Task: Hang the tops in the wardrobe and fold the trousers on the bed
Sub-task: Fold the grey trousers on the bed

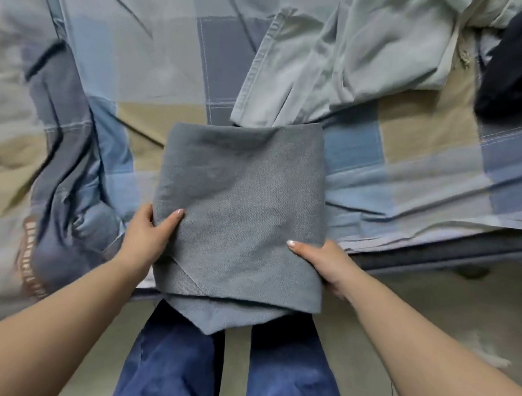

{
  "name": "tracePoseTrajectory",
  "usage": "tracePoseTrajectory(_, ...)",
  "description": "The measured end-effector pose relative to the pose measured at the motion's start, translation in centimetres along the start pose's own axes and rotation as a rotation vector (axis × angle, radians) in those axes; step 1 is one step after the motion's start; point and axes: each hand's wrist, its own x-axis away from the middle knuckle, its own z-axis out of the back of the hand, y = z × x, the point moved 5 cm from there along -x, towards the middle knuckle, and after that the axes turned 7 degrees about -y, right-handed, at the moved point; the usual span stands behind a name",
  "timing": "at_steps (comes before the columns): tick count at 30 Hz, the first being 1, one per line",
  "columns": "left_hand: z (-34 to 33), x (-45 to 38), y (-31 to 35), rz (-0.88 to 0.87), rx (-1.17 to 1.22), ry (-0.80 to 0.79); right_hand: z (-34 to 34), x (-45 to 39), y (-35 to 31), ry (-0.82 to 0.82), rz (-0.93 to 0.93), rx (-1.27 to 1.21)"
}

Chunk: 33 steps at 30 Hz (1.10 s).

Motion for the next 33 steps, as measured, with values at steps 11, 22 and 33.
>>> tracePoseTrajectory(11,-3.5,2.0,7.1,-0.876,-0.796,0.001,-5.3,2.3,-7.8,0.544,0.592,1.111)
tracePoseTrajectory(22,-2.5,-8.4,6.4,-0.602,-1.068,0.085,-0.5,-7.9,-11.9,0.594,0.383,1.501)
tracePoseTrajectory(33,-5.0,2.6,3.1,-0.902,-0.869,-0.021,-8.5,1.6,-3.5,0.339,0.937,1.492)
